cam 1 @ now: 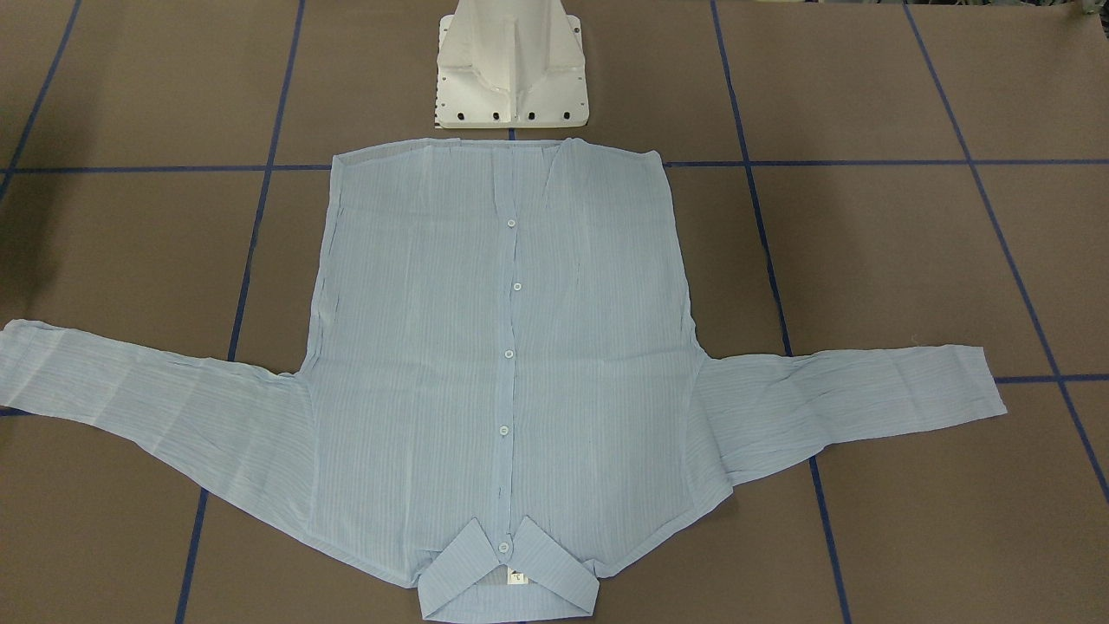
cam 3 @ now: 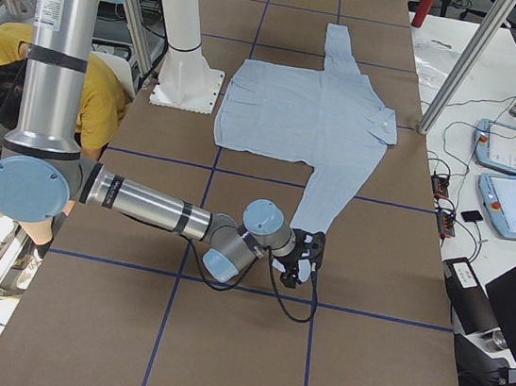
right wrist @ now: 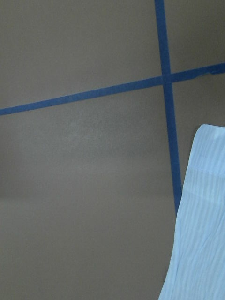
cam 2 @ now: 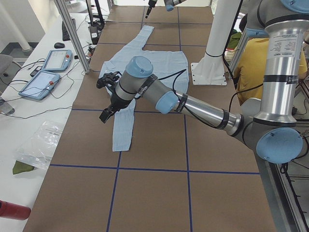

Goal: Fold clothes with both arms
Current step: 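Lower the right gripper toward the cuff of the sleeve nearest it, then grasp the sleeve cuff with the right gripper and lift it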

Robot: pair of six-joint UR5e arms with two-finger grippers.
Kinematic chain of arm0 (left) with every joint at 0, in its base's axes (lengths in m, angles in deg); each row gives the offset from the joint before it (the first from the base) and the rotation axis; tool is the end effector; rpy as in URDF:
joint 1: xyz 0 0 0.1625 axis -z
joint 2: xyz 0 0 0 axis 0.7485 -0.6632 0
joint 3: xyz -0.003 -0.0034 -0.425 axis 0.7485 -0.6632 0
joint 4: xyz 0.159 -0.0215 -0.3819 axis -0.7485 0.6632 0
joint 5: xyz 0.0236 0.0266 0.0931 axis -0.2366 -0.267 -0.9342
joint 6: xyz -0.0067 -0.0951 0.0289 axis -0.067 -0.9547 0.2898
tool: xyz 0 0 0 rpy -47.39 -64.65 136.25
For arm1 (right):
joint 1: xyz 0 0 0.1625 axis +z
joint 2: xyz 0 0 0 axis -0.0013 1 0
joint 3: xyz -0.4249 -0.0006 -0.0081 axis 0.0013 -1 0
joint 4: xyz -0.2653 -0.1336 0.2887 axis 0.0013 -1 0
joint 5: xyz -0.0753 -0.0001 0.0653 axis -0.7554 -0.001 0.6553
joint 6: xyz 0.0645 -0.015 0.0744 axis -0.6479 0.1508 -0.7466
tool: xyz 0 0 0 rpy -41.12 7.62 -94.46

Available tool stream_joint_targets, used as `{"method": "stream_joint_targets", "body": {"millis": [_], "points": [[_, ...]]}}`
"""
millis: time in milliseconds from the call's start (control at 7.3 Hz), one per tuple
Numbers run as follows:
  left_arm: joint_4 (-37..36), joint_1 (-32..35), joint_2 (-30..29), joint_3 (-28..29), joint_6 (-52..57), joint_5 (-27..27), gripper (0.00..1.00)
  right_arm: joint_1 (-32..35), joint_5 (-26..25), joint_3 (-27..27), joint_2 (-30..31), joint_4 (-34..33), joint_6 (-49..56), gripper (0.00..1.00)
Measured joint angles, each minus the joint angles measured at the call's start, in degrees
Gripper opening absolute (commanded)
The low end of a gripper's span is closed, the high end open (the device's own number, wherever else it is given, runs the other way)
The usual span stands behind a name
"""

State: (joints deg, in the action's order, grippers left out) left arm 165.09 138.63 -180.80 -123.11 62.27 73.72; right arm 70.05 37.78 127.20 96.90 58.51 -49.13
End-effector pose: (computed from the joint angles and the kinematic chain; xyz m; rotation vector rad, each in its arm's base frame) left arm -0.0734 -0.5038 0.4447 0.6942 0.6127 0.2938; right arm -0.0777 -0.4646 0.6851 0.3919 -0.8630 0.2859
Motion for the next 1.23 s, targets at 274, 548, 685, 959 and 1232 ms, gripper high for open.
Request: {"method": "stream_joint_targets", "body": {"millis": [274, 548, 685, 959, 1232], "points": [[0.0, 0.0, 0.0, 0.0, 0.0, 0.0, 1.0, -4.4, -4.4, 0.0, 0.8, 2.5, -2.6, 0.81], [0.0, 0.0, 0.0, 0.0, 0.0, 0.0, 1.0, -7.7, -7.7, 0.1, 1.7, 3.5, -3.3, 0.74], [0.0, 0.0, 0.0, 0.0, 0.0, 0.0, 1.0, -9.0, -8.6, 0.1, 2.2, 4.0, -3.7, 0.72], [0.0, 0.0, 0.0, 0.0, 0.1, 0.0, 1.0, -11.5, -10.9, 0.1, 2.9, 4.4, -4.7, 0.69], [0.0, 0.0, 0.0, -0.1, 0.0, 0.0, 1.0, -12.7, -11.8, 0.1, 3.5, 4.5, -5.2, 0.68]]}}
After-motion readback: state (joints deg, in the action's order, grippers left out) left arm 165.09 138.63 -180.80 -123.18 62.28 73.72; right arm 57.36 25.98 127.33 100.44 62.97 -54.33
